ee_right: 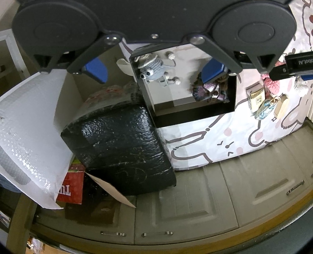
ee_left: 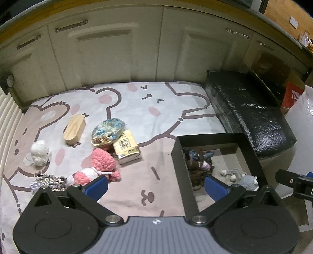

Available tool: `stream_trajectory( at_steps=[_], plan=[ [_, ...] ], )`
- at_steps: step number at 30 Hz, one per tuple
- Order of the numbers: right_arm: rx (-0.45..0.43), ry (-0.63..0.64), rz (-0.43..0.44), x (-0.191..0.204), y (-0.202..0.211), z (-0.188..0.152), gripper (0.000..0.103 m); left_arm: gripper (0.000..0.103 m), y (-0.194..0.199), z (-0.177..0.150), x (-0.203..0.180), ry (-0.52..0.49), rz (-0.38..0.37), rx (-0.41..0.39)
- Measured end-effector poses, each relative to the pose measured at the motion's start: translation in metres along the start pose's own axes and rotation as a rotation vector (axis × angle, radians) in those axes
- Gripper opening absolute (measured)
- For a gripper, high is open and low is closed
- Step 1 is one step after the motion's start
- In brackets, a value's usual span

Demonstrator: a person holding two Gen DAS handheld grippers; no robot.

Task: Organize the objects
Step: 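Withdraw both open tools from the box back toward the toys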

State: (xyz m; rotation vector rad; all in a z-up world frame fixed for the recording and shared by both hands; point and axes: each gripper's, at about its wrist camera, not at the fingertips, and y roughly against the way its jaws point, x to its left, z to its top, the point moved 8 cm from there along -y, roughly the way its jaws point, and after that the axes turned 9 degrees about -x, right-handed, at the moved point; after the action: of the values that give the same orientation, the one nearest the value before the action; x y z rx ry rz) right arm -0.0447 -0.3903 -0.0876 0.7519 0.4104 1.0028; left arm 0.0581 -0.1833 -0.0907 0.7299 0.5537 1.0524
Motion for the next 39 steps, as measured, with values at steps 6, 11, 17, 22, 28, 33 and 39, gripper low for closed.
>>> stream_trajectory(
  at_steps=[6,11,17,22,28,33,39],
  plan=[
    [0.0,0.005,0.012,0.015,-0.002,0.001,0.103,0.103,0.003,0.0,0.021,0.019,0.022,-0.003],
    [0.006,0.024,0.027,0.033,-0.004,0.001,0.103,0.103,0.006,-0.001,0.04,0.038,0.043,-0.005],
    [0.012,0.048,0.053,0.059,-0.007,0.001,0.103,0.103,0.01,-0.003,0.067,0.06,0.071,-0.009],
    [0.011,0.072,0.088,0.083,-0.008,0.0,0.103,0.103,0.014,-0.005,0.092,0.085,0.1,-0.007],
    [0.017,0.101,0.12,0.113,-0.01,-0.002,0.103,0.103,0.018,-0.008,0.119,0.107,0.125,-0.012],
    [0.018,0.124,0.148,0.134,-0.01,-0.004,0.103,0.103,0.023,-0.011,0.14,0.134,0.15,-0.014],
    [0.021,0.152,0.183,0.159,-0.009,-0.007,0.103,0.103,0.027,-0.016,0.163,0.158,0.179,-0.015]
  ],
)
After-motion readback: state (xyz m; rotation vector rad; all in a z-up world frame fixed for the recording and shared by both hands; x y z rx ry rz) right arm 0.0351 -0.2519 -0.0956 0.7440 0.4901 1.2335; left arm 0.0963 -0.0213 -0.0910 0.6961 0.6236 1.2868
